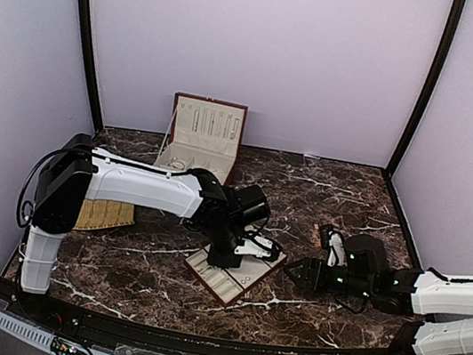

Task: Organize the mixed jewelry
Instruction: Insert the earring into the earring holder.

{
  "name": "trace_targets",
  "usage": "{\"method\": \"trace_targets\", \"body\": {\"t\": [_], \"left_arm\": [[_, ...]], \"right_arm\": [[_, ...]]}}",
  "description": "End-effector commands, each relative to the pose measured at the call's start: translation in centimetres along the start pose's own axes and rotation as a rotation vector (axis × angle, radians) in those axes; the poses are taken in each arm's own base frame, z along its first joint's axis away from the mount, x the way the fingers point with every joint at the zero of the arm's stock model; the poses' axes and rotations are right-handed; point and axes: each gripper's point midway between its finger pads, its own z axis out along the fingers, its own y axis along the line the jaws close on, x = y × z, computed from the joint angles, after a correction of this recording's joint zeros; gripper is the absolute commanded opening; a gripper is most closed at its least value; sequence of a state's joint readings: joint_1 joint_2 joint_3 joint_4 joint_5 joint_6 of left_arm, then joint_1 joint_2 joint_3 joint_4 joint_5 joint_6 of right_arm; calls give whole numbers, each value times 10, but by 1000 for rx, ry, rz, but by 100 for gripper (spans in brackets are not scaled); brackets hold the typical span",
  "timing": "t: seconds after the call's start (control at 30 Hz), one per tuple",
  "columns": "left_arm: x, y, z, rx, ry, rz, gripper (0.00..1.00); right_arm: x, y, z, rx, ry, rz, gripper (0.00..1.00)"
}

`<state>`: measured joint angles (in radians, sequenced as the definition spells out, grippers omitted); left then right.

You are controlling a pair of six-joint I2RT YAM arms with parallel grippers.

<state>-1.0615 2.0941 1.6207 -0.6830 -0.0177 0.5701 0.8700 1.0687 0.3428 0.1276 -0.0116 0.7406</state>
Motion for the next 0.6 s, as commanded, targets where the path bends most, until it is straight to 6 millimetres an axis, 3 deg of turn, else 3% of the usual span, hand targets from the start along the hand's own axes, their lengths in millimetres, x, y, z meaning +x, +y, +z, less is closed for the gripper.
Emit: {"method": "trace_targets", "body": {"t": [0.0,0.57], "left_arm": [[-2,-1,-6,8,3,17,0],[5,-1,-8,-1,32,24,0]], "right_arm": [[-2,1,0,-17,-16,12,76],[0,0,1,-19,-12,18,77]]}}
